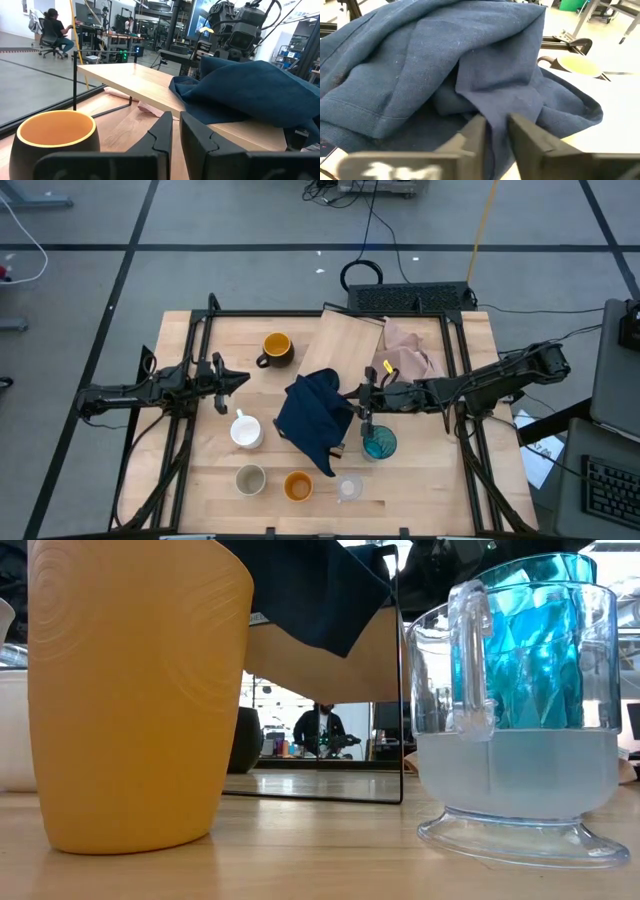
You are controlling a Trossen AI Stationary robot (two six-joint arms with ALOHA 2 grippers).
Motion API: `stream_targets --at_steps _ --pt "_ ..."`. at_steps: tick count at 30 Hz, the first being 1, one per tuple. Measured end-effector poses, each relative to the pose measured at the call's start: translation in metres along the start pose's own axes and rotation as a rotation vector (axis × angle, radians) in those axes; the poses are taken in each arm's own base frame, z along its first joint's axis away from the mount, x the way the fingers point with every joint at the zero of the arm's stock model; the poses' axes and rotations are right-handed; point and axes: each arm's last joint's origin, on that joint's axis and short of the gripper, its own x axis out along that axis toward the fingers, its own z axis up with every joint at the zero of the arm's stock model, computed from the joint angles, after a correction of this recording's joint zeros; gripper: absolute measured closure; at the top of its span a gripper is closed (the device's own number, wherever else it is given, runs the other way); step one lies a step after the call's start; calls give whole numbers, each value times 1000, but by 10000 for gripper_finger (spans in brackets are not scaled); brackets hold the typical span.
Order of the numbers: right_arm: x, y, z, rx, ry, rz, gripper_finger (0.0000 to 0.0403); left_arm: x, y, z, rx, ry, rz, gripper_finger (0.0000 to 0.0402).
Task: Stack small to large cups/mugs on shelf
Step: Remove the dark blue table napkin from the shelf
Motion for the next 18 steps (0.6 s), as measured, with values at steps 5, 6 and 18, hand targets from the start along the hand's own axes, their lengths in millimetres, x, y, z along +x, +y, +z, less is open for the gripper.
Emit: stream_targets --at_steps 5,6,18 --pt "0 0 0 -14 0 -3 395 0 0 0 0 1 1 364" --pt "0 0 0 -15 0 -6 395 0 0 0 0 1 1 364" --pt "-30 -19 40 -90 -232 -205 402 0 0 0 0 4 1 364"
